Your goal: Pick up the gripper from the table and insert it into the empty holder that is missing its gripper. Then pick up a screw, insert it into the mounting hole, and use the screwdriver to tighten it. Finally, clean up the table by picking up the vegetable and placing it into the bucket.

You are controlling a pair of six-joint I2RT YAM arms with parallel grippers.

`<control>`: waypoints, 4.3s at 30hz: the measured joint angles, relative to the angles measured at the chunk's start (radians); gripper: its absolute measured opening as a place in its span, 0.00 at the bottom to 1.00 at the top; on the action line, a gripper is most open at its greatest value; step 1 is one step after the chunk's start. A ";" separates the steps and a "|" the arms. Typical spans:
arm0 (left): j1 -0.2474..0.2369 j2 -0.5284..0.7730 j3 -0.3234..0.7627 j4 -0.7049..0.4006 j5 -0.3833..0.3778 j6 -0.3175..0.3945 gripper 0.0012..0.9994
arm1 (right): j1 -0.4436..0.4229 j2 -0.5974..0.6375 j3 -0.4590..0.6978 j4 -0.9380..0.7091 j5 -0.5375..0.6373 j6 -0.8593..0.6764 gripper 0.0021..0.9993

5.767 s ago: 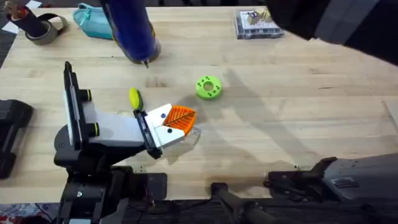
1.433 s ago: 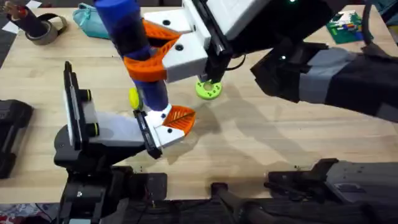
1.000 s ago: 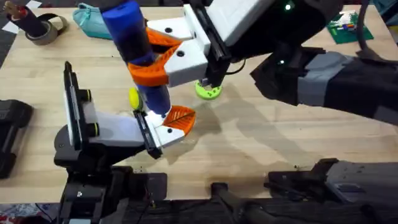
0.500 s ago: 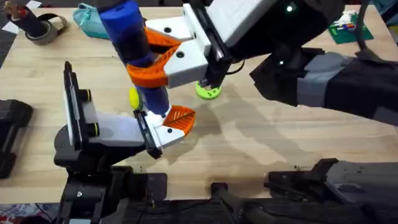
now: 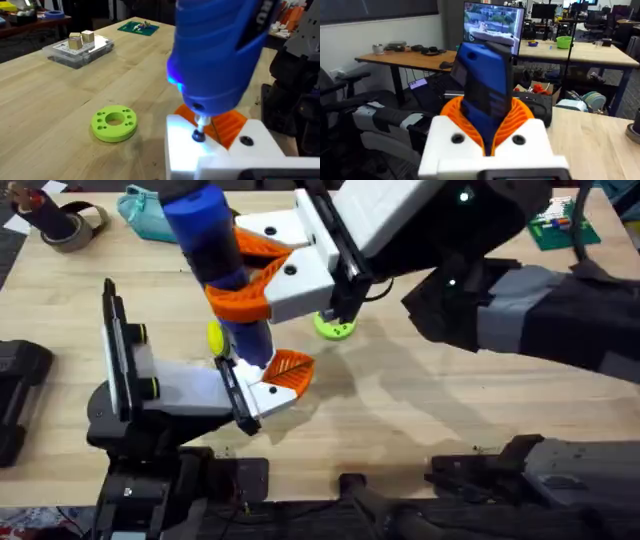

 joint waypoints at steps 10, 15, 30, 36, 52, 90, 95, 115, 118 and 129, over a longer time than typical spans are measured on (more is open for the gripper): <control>0.000 0.000 0.000 0.000 0.000 0.000 0.01 | 0.000 0.000 0.000 0.000 0.005 0.000 0.04; 0.000 0.000 0.000 0.000 0.000 0.000 0.01 | 0.000 0.000 0.000 0.006 0.016 0.000 0.04; 0.000 0.000 0.000 0.000 0.000 0.000 0.01 | 0.006 0.000 0.000 0.006 0.019 0.008 0.05; 0.000 0.000 0.000 0.000 0.000 0.000 0.01 | 0.006 0.000 0.000 0.006 0.019 0.008 0.04; 0.000 0.000 0.000 0.000 0.000 0.000 0.01 | 0.006 0.000 -0.008 0.009 0.023 0.008 0.04; 0.000 0.000 0.000 0.000 0.000 0.000 0.01 | -0.001 0.000 -0.013 0.105 0.022 0.065 0.05; 0.000 0.000 0.000 0.000 0.000 0.000 0.01 | -0.005 0.000 -0.013 0.101 0.022 0.069 0.04; 0.000 0.000 0.000 0.000 0.000 0.000 0.01 | -0.015 0.000 0.067 -0.032 -0.009 0.030 0.05; 0.000 0.000 0.000 0.000 0.000 0.000 0.01 | -0.013 0.000 0.067 -0.032 -0.009 0.029 0.04; 0.000 0.000 0.000 0.000 0.000 0.000 0.01 | -0.008 0.000 0.058 -0.028 -0.004 0.021 0.04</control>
